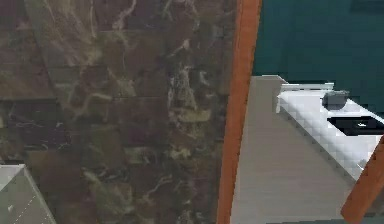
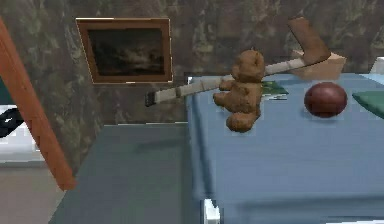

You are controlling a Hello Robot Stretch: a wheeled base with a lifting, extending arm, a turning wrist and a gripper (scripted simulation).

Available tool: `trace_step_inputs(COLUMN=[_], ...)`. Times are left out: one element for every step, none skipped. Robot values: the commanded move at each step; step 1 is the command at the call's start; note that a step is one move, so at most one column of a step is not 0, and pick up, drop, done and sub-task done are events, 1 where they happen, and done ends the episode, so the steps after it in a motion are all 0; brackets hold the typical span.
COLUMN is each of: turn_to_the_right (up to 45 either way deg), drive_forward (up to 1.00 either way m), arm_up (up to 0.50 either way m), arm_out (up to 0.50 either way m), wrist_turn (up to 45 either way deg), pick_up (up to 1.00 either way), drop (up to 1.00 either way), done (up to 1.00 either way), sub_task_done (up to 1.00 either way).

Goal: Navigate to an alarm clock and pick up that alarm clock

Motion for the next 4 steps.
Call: trace_step_inputs(turn_to_the_right=[0.0,-42.0,0.0,-45.0], drive_forward=[0.3,0.0,0.2,0.0], arm_up=[0.0,0.0,0.0,0.0], arm_out=[0.0,0.0,0.0,0.0], wrist_turn=[0.0,0.0,0.0,0.0], pick_up=[0.0,0.0,0.0,0.0], drop=[0.0,0.0,0.0,0.0], done=[0.0,0.0,0.0,0.0], sub_task_done=[0.0,0.0,0.0,0.0])
